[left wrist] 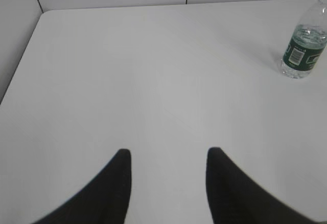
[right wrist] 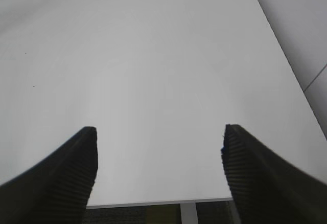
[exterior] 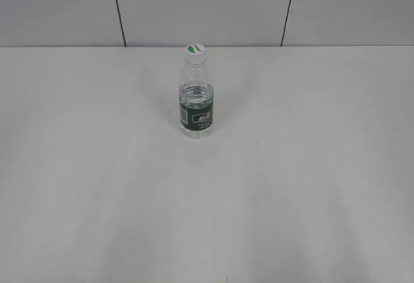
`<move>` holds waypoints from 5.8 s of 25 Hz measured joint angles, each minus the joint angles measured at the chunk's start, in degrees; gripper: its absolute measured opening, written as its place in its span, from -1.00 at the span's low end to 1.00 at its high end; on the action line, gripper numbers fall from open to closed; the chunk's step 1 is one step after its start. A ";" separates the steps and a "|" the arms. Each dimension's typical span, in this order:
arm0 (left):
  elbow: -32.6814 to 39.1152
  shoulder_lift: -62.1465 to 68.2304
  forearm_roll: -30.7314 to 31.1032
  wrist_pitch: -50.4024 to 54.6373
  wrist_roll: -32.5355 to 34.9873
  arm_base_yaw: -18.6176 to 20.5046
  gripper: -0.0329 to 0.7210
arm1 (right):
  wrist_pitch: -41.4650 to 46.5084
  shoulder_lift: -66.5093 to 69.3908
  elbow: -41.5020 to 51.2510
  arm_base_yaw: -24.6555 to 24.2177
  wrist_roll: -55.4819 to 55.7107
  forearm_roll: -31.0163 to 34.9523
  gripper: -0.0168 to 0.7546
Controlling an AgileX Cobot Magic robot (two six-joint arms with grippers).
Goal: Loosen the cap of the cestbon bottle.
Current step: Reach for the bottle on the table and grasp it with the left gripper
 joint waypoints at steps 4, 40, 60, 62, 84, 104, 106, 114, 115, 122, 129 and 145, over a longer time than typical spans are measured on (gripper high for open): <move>0.00 0.00 0.00 0.00 0.00 0.00 -0.09 | 0.00 0.00 0.00 0.00 0.00 0.00 0.54; -4.31 1.47 1.10 -6.28 0.00 0.00 0.14 | 0.00 0.00 0.00 0.00 0.00 0.00 0.54; -24.38 50.35 4.53 -50.93 2.78 0.00 0.14 | 0.00 0.00 0.00 0.00 0.00 0.00 0.54; -25.76 54.41 5.21 -55.62 2.78 0.00 0.14 | 0.00 0.00 0.00 0.00 0.00 0.00 0.54; -26.90 92.99 11.25 -90.45 2.95 0.74 0.11 | 0.00 0.00 0.00 0.00 0.07 0.00 0.54; -12.56 116.17 36.80 -129.87 -4.56 4.77 0.10 | 0.00 0.00 0.00 0.00 0.45 0.00 0.54; -12.16 117.51 40.94 -129.93 -5.13 5.39 0.10 | 0.00 0.00 0.00 0.00 0.50 0.00 0.54; -12.16 118.87 56.56 -130.22 -5.85 4.84 0.10 | 0.00 0.00 0.00 0.00 0.54 0.00 0.54; -12.16 118.87 56.81 -130.22 -5.89 4.55 0.10 | 0.00 0.00 0.00 0.00 0.56 0.00 0.54; -12.16 118.87 57.04 -130.26 -6.38 2.05 0.09 | 0.00 0.00 0.00 0.00 1.11 0.06 0.54; -12.16 118.88 53.64 -130.26 -14.45 -2.90 0.52 | 0.00 0.00 0.00 0.00 1.43 0.12 0.54; -12.73 122.70 40.71 -126.87 -14.50 -10.90 0.63 | 0.00 0.00 0.00 0.00 1.51 0.17 0.54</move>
